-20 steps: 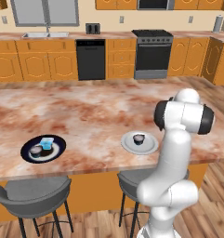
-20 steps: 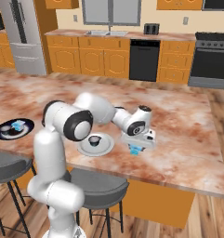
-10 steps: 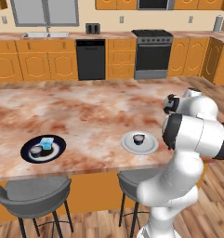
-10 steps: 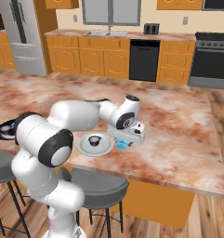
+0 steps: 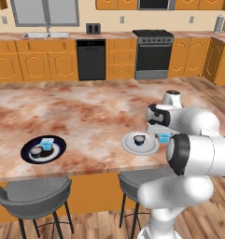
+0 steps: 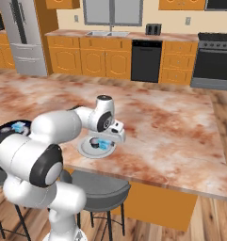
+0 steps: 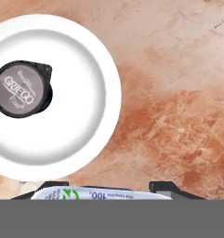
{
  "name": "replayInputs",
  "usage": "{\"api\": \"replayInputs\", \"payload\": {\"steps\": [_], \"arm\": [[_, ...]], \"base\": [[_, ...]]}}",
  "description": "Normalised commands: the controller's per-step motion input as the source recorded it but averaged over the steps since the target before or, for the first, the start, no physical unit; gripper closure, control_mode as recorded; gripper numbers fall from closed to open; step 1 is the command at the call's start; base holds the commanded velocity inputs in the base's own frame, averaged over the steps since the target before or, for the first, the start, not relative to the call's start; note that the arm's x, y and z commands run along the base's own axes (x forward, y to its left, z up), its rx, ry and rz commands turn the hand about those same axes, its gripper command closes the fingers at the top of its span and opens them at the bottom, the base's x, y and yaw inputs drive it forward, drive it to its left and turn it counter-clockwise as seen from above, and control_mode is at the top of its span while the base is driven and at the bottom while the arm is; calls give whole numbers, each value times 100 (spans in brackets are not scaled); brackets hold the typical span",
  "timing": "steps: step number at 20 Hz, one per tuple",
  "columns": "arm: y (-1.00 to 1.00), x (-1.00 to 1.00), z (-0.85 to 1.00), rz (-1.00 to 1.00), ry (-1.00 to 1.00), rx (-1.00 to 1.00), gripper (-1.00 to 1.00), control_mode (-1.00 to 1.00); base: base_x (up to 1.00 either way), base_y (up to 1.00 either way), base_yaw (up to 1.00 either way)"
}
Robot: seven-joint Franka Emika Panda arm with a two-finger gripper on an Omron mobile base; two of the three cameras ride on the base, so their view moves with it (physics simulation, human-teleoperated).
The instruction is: Place two yogurt containers on each plate.
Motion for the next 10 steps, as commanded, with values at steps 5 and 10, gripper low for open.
{"api": "replayInputs", "payload": {"steps": [5,10], "arm": [[33,0,-4,-1,-4,-2,100,-100],[7,3,-6,5,-1,0,100,-100]], "base": [[0,0,0],[0,0,0]]}}
